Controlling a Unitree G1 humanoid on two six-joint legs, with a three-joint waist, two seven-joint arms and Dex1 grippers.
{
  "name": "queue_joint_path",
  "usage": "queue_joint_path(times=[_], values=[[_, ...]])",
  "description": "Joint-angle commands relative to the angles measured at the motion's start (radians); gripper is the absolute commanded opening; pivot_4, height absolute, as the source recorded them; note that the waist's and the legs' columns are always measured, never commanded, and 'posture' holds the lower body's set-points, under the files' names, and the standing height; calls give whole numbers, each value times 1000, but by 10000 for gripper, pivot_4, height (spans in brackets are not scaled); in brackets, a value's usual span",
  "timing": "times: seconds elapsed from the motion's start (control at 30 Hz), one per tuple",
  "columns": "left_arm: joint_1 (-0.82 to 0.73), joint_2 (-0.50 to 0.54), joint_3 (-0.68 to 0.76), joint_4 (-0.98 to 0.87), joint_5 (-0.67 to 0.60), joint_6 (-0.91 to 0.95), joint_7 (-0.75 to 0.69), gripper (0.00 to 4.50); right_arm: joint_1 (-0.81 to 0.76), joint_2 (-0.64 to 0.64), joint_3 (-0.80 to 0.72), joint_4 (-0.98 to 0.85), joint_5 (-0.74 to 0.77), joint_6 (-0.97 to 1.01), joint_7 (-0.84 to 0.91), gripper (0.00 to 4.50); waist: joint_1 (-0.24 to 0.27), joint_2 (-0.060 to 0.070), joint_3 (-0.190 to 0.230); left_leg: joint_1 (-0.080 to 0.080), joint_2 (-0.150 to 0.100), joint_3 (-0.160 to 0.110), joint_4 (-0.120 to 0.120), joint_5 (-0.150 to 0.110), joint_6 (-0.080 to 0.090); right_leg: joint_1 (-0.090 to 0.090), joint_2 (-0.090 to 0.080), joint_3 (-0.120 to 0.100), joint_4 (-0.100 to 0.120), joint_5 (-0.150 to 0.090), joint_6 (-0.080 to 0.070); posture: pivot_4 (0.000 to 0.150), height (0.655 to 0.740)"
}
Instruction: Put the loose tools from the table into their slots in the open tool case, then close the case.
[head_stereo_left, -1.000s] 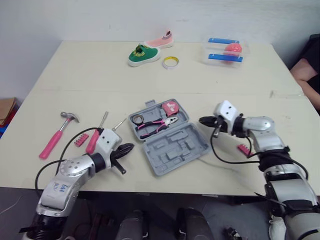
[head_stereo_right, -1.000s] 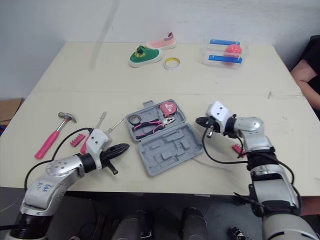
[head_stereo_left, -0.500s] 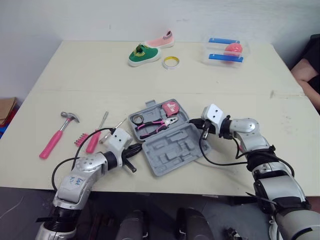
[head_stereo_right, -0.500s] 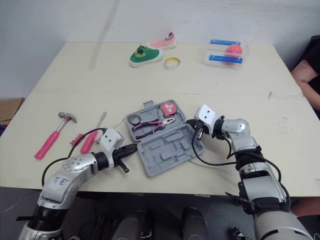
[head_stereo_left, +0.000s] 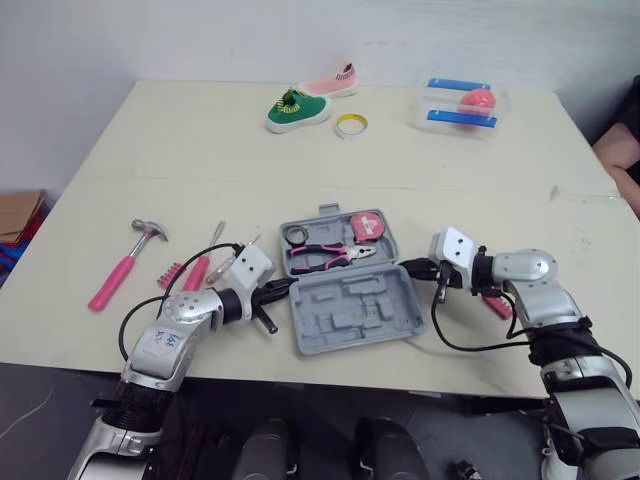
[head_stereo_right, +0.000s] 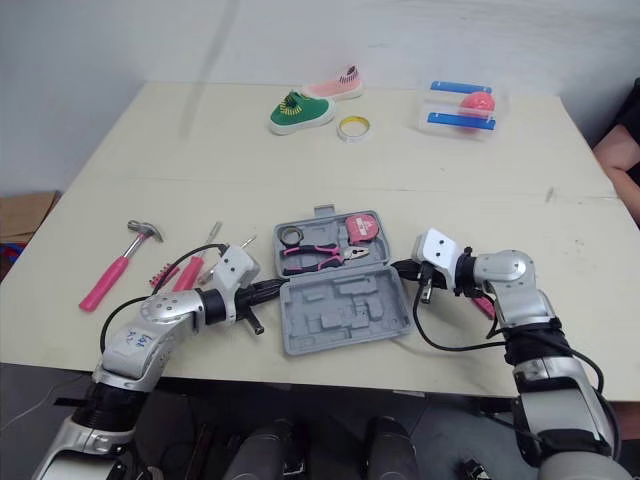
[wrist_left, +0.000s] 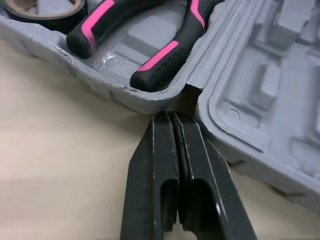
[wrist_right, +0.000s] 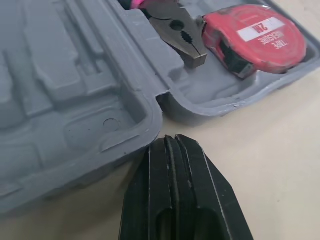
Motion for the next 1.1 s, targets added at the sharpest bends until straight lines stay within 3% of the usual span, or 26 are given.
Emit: queue_joint_path(times=[0.03,0.33,0.77,0.87,0.9,1.03,1.1], values=[[-33,-12,-34,57,31,-33,-26,368,63,-38,-26,-130,33,55,-3,0,3,0,0,0,0,0,0,0,0,0,0,0,0,0,0,1500,7400],[-75,-11,-35,141,56,-80,-69,368,194,-62,-56,-291,61,144,-62,0,6,0,0,0,0,0,0,-1,0,0,-1,0,-1,1,1,1500,7400],[-71,55,14,155,63,-180,-125,368,188,-66,-72,-241,47,61,-135,0,0,0,0,0,0,0,0,-1,0,0,-1,0,-1,1,1,1500,7400],[-3,139,100,34,-26,-239,-232,368,188,-110,-146,-208,95,3,-119,0,-10,1,1,0,2,1,-1,-1,-1,-1,-1,0,-2,1,1,1500,7400],[45,175,167,-9,-67,-261,-264,368,210,-136,-195,-226,172,12,-48,0,-11,1,2,-1,2,1,-2,-2,-1,-1,-1,0,-2,1,1,1500,7400],[146,229,326,-73,-160,-234,-271,368,247,-179,-288,-246,261,38,-18,0,-4,2,3,-2,4,1,-2,-2,-1,0,1,-1,-4,0,1,1500,7400],[246,259,557,-64,-242,-239,-282,5800,317,-239,-385,-234,281,16,5,6828,-4,2,3,-1,3,1,-1,-3,1,2,0,-1,-5,0,1,1500,7400]])
